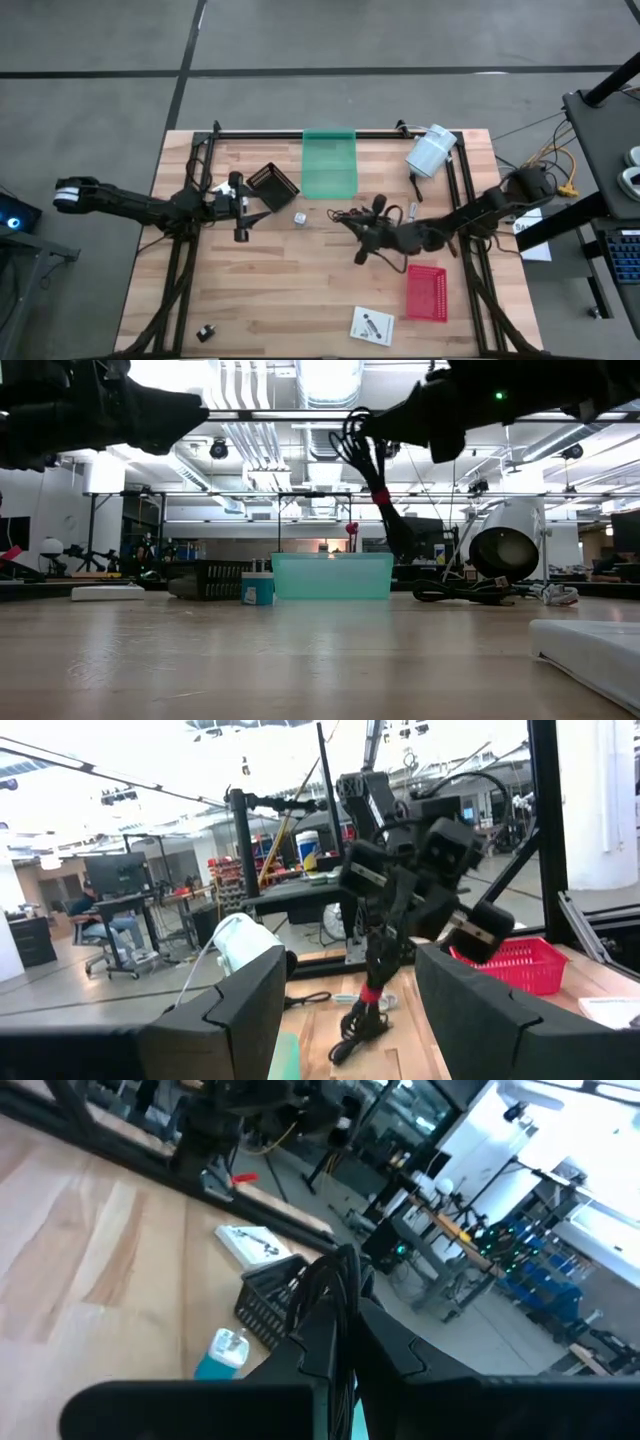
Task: Pick and place items into bin
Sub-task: Put the bottom black charger cable into the green bin
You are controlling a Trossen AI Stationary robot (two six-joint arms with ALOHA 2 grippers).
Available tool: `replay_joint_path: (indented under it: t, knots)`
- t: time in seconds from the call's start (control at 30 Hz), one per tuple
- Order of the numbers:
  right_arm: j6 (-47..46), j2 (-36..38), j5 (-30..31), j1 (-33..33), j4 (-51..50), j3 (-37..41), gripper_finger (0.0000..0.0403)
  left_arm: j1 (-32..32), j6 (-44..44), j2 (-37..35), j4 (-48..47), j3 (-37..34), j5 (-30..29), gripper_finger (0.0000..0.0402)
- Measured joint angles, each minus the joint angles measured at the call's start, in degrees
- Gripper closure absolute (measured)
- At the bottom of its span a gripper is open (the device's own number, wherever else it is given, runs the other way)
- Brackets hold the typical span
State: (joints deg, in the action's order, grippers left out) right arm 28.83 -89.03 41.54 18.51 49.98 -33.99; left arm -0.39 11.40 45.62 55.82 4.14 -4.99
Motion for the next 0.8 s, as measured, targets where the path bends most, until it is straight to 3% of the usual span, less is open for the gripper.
replay_joint_path:
  t: [0.3,0.8]
  knots:
    - [1.6,4.8,-0.7,-0.8,9.5,7.1,0.039,0.0,0.1,1.4,1.4,0.0,0.0,0.0194]
    - [0.9,12.0,-1.5,-2.6,12.7,14.5,0.039,0.0,0.1,4.5,5.7,0.0,0.0,0.0194]
